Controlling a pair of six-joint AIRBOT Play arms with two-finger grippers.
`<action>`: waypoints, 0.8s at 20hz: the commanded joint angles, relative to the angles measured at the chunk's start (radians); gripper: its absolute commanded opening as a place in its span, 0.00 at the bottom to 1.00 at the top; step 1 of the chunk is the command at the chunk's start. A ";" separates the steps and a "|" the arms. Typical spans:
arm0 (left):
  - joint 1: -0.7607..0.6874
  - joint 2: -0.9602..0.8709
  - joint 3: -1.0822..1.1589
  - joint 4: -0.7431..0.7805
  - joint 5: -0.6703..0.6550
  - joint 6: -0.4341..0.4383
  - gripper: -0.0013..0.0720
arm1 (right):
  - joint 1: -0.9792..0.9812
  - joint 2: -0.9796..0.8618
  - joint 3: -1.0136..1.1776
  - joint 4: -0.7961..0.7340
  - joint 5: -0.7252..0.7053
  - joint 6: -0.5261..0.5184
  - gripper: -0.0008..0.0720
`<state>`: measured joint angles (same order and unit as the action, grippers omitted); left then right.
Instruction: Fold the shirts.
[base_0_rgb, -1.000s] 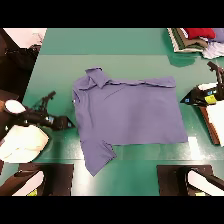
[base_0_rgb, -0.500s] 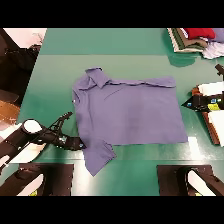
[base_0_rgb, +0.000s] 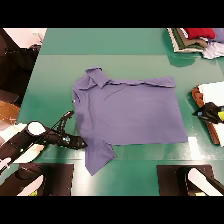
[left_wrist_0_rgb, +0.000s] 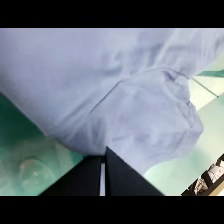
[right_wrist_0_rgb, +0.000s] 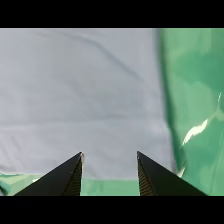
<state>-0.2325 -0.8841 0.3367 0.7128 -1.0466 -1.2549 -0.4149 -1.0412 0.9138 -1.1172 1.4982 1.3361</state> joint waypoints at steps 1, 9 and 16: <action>-0.003 0.002 0.032 -0.002 0.007 -0.002 0.05 | -0.151 -0.034 -0.120 -0.019 0.018 -0.003 0.76; -0.003 0.001 0.086 0.016 0.016 -0.002 0.05 | -0.123 -0.121 -0.317 -0.006 -0.109 -0.037 0.76; -0.003 0.002 0.093 0.021 -0.011 -0.002 0.05 | 0.059 -0.101 -0.286 -0.009 -0.122 -0.037 0.03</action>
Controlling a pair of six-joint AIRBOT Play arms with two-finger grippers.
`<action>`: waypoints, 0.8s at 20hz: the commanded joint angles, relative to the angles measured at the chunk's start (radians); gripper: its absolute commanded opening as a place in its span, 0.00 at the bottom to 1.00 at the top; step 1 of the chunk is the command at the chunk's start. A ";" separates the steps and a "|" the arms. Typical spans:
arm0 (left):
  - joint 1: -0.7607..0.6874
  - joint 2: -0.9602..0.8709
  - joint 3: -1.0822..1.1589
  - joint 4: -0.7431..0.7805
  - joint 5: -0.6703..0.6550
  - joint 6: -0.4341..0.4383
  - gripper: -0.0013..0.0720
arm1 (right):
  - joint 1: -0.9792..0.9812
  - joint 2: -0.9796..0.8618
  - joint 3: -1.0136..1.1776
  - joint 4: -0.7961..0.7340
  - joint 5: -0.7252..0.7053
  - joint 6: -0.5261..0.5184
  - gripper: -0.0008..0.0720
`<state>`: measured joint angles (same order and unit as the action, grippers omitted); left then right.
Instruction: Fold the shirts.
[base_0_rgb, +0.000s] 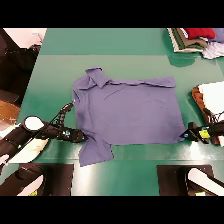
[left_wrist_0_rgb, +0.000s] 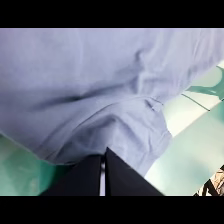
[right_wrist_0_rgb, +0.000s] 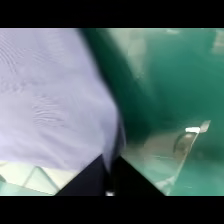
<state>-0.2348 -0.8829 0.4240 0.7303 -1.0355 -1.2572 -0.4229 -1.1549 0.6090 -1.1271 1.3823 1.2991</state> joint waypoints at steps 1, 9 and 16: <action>0.000 0.001 0.024 0.003 -0.033 0.000 0.05 | 0.090 0.037 0.043 0.003 -0.007 0.000 0.03; 0.001 0.001 0.767 0.198 -0.209 -0.004 0.05 | 0.270 0.336 0.555 0.010 -0.161 0.175 0.03; 0.001 0.001 1.601 0.347 -0.178 -0.011 0.05 | 0.300 0.457 1.033 0.007 -0.222 0.190 0.03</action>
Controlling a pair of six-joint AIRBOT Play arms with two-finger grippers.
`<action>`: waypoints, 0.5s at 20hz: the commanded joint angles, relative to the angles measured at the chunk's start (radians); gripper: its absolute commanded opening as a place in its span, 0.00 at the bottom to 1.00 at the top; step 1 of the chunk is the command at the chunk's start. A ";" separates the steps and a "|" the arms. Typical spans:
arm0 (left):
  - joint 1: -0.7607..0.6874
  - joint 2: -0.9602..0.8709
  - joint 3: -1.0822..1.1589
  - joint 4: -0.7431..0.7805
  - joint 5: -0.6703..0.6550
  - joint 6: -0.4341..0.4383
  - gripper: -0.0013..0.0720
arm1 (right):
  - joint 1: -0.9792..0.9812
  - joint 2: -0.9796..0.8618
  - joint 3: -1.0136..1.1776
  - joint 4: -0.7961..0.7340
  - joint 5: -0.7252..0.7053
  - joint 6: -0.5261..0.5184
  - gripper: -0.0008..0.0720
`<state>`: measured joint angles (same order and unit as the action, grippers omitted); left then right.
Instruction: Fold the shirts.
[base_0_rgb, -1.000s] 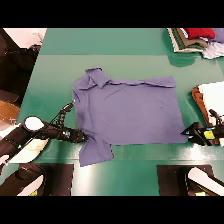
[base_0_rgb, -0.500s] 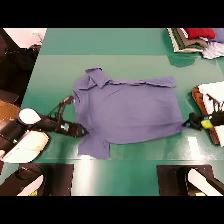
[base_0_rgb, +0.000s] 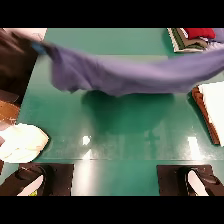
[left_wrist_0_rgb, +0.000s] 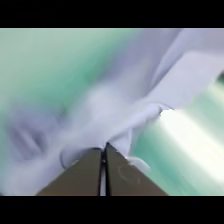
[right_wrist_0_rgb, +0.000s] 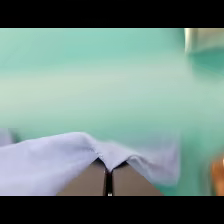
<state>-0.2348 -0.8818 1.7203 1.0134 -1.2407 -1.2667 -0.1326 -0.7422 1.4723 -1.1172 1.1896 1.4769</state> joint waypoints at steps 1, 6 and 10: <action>0.001 0.000 0.386 0.064 0.053 -0.003 0.05 | 0.010 0.056 0.208 -0.007 -0.029 0.012 0.03; 0.001 0.000 0.573 0.038 0.122 -0.047 0.05 | 0.010 0.042 0.420 -0.030 0.078 0.019 0.03; 0.001 -0.001 0.484 0.079 0.126 -0.046 0.05 | 0.010 -0.078 0.596 -0.080 0.260 0.064 0.03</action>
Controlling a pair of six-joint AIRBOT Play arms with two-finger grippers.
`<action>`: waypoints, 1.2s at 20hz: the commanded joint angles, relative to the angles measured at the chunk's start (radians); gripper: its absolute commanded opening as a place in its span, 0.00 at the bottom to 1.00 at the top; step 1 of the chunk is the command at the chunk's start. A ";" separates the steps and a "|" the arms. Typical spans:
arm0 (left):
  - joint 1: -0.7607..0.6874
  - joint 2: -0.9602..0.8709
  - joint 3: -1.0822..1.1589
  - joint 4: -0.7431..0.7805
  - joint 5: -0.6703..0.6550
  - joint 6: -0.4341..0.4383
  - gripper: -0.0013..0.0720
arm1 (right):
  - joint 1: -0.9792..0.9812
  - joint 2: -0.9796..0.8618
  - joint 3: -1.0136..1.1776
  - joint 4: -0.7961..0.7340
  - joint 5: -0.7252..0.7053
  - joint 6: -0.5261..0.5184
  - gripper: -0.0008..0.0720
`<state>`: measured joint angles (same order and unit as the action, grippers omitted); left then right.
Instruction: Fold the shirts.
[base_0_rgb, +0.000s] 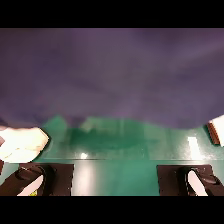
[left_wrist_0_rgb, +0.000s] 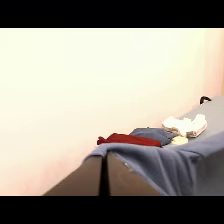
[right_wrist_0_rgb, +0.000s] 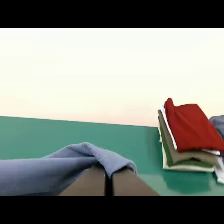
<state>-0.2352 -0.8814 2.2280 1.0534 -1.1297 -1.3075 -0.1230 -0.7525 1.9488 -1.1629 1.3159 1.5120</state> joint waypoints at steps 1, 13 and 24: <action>0.001 -0.003 -0.088 0.080 0.016 -0.006 0.05 | 0.001 -0.111 0.139 -0.034 0.181 0.038 0.03; 0.001 -0.623 -0.390 0.349 -0.014 -0.126 0.05 | 0.002 -0.625 -0.375 -0.034 0.091 0.019 0.03; 0.050 -0.830 -0.392 0.347 0.118 -0.233 0.74 | 0.043 -0.970 -0.258 0.025 -0.163 -0.020 0.18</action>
<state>-0.2085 -1.6917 1.8362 1.4124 -1.0317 -1.4811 -0.0875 -1.6524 1.6291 -1.1912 1.1885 1.4982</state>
